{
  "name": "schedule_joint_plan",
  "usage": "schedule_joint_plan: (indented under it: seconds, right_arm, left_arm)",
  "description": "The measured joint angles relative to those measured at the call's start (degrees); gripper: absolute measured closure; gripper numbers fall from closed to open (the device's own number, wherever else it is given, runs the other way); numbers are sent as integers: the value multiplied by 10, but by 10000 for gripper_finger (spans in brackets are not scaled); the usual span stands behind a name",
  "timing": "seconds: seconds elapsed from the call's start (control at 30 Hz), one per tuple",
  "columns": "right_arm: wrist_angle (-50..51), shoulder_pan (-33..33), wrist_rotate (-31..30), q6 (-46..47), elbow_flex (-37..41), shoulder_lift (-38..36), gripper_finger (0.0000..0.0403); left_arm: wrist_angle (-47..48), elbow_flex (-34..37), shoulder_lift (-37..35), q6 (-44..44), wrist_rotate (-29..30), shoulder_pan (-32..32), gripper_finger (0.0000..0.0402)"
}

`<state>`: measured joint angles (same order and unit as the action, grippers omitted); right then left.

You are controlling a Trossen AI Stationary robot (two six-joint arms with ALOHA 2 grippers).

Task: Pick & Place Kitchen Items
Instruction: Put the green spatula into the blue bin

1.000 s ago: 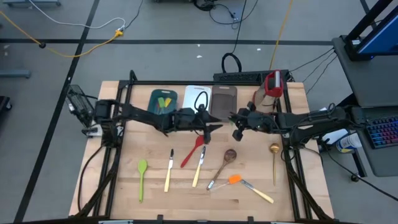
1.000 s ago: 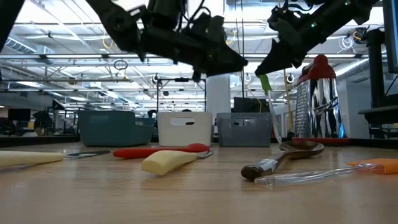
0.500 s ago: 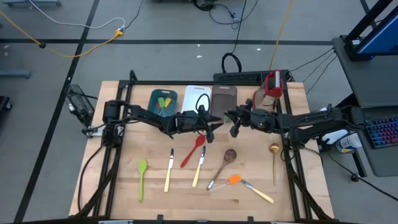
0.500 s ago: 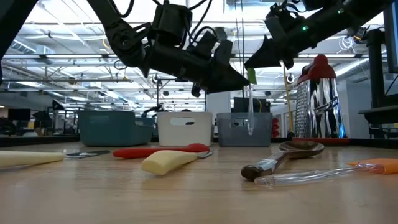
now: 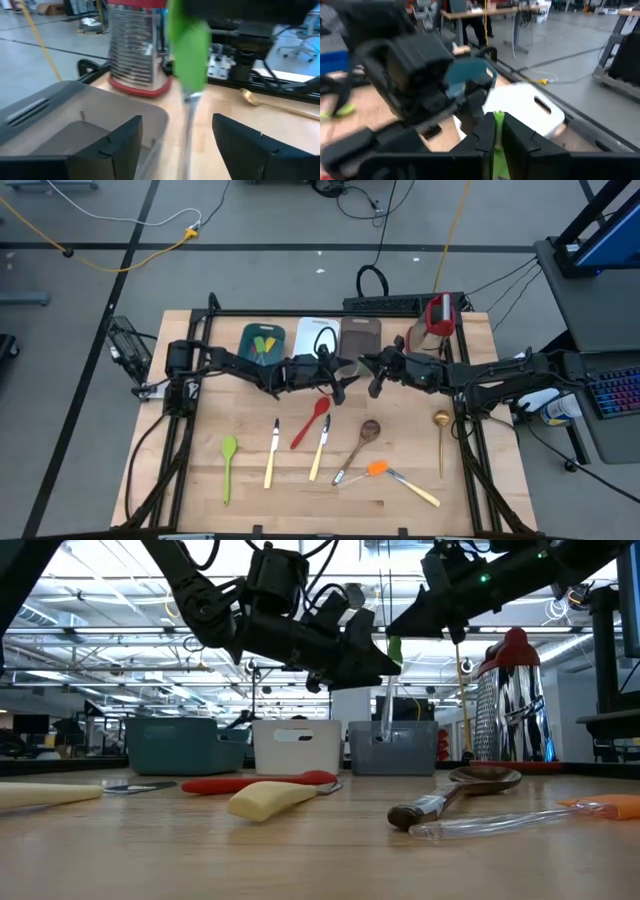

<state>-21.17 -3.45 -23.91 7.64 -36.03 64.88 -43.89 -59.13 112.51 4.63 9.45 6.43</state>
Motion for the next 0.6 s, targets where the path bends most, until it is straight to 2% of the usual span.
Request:
schedule_joint_plan:
  seconds: [0.13, 0.23, 0.37, 0.6]
  right_arm:
    - [-24, 0, 0, -12, 0, 0, 387]
    - [-37, 0, 0, -13, 0, 0, 387]
    - [-40, 0, 0, -13, 0, 0, 387]
    - [-40, 0, 0, -13, 0, 0, 387]
  left_arm:
    - [-12, 0, 0, 0, 2, 7, 153]
    - [-13, 0, 0, 0, 2, 10, 168]
    - [-15, 0, 0, 0, 2, 11, 218]
    - [-14, 0, 0, 0, 2, 11, 331]
